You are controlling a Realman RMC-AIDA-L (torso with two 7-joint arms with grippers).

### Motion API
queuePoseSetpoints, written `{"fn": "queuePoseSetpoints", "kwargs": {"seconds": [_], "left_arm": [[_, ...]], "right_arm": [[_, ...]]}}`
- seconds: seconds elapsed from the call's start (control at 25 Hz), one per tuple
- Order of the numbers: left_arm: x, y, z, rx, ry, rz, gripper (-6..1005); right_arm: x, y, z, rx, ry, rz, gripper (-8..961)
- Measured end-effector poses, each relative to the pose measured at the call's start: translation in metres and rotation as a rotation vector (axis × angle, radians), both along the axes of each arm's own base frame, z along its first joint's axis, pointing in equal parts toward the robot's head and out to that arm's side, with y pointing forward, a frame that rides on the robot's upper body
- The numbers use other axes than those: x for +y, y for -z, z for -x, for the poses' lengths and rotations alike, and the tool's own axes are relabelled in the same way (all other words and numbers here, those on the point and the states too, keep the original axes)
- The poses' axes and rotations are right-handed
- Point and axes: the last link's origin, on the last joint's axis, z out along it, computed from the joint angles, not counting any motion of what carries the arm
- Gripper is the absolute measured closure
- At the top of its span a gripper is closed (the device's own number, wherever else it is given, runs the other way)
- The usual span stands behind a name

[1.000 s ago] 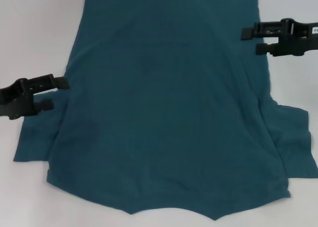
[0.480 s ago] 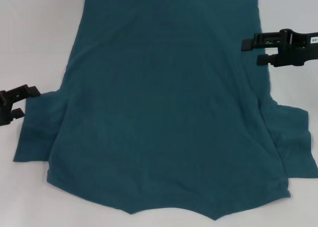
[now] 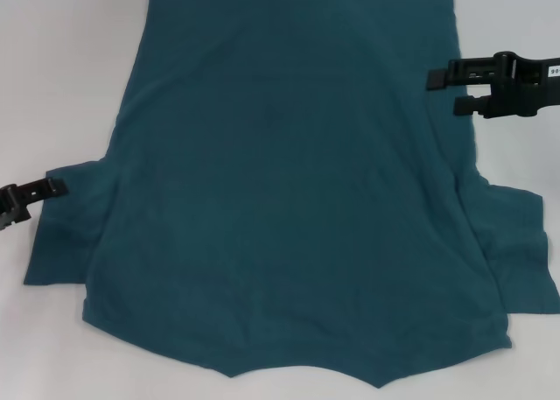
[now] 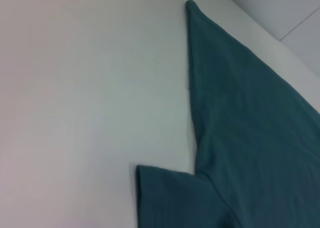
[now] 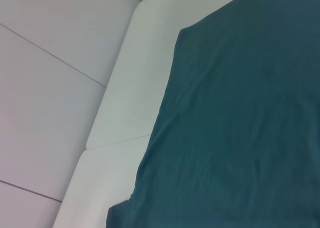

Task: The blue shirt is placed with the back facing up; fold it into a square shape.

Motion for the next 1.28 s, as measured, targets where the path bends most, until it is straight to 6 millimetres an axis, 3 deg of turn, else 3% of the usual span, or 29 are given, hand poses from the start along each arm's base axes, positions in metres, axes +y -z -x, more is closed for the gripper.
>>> {"fn": "queuePoseSetpoints", "kwargs": {"seconds": [1.28], "left_arm": [[-0.002, 0.026, -0.003, 0.017, 0.017, 0.085, 96]], "right_arm": [[-0.002, -0.003, -0.005, 0.011, 0.017, -0.013, 90]]}}
